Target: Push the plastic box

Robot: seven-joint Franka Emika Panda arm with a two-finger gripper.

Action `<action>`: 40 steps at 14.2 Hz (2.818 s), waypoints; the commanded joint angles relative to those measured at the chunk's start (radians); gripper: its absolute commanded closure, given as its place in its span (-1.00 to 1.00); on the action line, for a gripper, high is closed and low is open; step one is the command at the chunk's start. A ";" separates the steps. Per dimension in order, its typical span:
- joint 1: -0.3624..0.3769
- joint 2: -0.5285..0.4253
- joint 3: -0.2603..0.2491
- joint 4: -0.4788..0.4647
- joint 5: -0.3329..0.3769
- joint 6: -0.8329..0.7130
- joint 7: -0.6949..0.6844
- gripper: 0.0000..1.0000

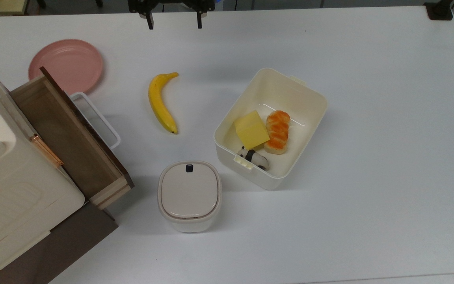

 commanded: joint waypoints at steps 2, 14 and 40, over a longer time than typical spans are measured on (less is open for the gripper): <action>0.006 -0.034 -0.013 -0.007 -0.023 -0.024 -0.021 -1.00; 0.006 -0.048 -0.031 -0.008 -0.054 -0.024 -0.031 -1.00; 0.016 0.023 0.011 -0.080 -0.070 0.007 -0.685 -1.00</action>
